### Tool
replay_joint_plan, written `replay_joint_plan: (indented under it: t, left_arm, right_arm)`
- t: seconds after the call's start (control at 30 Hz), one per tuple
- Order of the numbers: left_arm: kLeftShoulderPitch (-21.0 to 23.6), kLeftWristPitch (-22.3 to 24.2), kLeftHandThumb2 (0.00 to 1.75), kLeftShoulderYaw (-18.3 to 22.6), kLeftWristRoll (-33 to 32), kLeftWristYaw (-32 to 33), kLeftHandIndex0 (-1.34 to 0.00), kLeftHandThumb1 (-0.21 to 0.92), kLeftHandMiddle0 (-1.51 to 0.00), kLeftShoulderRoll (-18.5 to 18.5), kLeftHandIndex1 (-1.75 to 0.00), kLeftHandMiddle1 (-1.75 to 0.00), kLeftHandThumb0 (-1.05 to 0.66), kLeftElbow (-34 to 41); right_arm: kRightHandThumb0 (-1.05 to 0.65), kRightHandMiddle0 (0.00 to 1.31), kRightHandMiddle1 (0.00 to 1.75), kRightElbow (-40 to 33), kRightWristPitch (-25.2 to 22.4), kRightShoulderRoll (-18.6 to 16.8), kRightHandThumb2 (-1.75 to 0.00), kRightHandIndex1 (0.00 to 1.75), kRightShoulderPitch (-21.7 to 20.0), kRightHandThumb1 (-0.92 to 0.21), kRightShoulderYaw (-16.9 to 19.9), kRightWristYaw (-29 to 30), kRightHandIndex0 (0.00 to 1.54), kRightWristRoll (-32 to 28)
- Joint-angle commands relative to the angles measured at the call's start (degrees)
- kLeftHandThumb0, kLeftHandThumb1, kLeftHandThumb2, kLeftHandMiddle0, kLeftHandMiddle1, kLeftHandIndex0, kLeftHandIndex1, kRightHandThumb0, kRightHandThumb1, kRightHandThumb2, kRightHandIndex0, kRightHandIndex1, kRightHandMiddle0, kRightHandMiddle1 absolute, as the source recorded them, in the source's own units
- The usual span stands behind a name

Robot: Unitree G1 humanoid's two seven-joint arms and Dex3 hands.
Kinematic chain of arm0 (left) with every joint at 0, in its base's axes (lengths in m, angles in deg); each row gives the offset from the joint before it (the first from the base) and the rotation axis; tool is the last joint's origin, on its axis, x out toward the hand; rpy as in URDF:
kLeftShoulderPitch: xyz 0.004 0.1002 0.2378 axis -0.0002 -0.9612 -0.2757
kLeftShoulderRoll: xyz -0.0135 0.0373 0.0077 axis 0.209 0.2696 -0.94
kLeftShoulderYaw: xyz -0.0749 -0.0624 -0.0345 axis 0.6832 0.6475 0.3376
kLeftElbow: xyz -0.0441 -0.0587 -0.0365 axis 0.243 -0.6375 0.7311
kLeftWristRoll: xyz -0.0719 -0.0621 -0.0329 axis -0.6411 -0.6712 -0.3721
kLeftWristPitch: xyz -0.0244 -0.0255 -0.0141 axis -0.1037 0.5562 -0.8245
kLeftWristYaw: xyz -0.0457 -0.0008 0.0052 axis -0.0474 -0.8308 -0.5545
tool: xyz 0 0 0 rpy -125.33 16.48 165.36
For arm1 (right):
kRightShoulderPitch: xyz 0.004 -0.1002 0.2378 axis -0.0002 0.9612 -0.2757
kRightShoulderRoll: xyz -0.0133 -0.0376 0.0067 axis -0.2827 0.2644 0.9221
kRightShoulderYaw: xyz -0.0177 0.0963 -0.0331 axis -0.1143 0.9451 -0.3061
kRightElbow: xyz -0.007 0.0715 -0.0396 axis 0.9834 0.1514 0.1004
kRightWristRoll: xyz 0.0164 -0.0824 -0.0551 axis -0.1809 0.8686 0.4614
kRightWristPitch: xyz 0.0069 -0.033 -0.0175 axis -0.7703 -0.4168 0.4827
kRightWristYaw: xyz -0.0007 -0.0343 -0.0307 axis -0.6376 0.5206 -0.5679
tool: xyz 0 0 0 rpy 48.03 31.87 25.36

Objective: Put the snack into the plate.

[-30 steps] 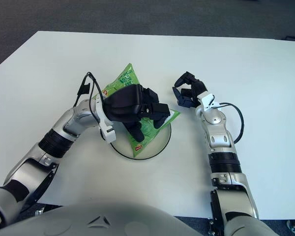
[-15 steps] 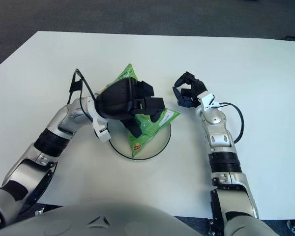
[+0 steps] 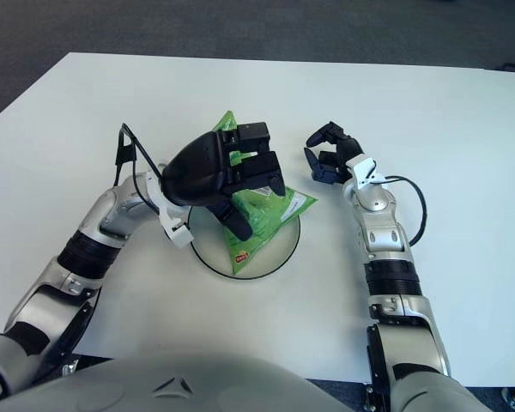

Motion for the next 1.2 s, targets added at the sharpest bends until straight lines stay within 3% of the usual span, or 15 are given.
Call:
replay_joint_plan:
  t: [0.0,0.17,0.3,0.4,0.63,0.83,1.03,1.17]
  left_arm:
    - [-0.21,1.16,0.95,1.57,3.47,0.98,0.0,0.92,0.0,1.38,-0.63,-0.37,-0.78,2.52]
    - [0.19,1.75,1.02,3.11,7.02,4.49,0.0,0.92,0.0,2.34,-0.38,-0.16,-0.84,3.39]
    - [-0.04,2.64,0.97,4.49,8.3,6.54,0.0,0.92,0.0,3.25,-0.21,-0.04,-0.9,3.7]
    - [-0.2,3.55,0.91,4.87,9.23,7.44,0.0,0.92,0.0,3.68,-0.15,-0.01,-0.95,4.08]
    - [0.56,5.5,0.9,5.77,10.28,9.56,0.0,0.92,0.0,4.9,-0.04,0.0,-0.99,2.97]
    - [2.35,7.71,0.93,6.95,12.08,14.96,0.0,0.92,0.0,6.27,0.0,0.0,-1.02,-2.88]
    - [6.08,4.85,0.9,8.63,8.63,20.6,0.0,0.92,0.0,11.0,0.0,0.0,-1.04,-15.4]
    - [5.23,4.05,0.91,9.3,2.58,17.55,0.0,0.92,0.0,13.09,0.0,0.0,-1.05,-17.08]
  right_arm:
    - [-0.41,0.42,1.73,4.15,-3.74,-2.08,-1.01,1.73,4.04,-0.56,-1.5,-0.89,0.86,0.18]
    - [-0.41,0.43,1.74,5.08,1.07,-3.98,-1.01,1.74,4.64,-0.56,-1.93,2.59,0.94,1.89]
    - [-0.42,0.44,1.75,6.59,4.56,-3.89,-1.04,1.75,5.43,-0.53,-1.21,2.74,1.03,1.45]
    - [-0.42,0.44,1.75,7.19,4.23,-1.73,-1.04,1.75,5.81,-0.53,-0.24,-0.66,1.05,-0.18]
    - [-0.4,0.39,1.75,4.09,-0.2,-1.89,-0.94,1.75,5.23,-0.61,-1.63,-1.7,0.96,0.42]
    - [-0.39,0.36,1.75,1.6,-2.73,-1.82,-0.88,1.75,5.44,-0.66,-2.26,-0.97,0.94,1.31]
    - [-0.4,0.37,1.75,0.86,-2.52,-1.33,-0.9,1.75,5.55,-0.64,-3.46,-0.06,1.0,3.47]
    - [-0.4,0.38,1.75,0.89,-2.37,-0.69,-0.92,1.75,5.36,-0.63,-4.58,-0.12,1.06,5.1]
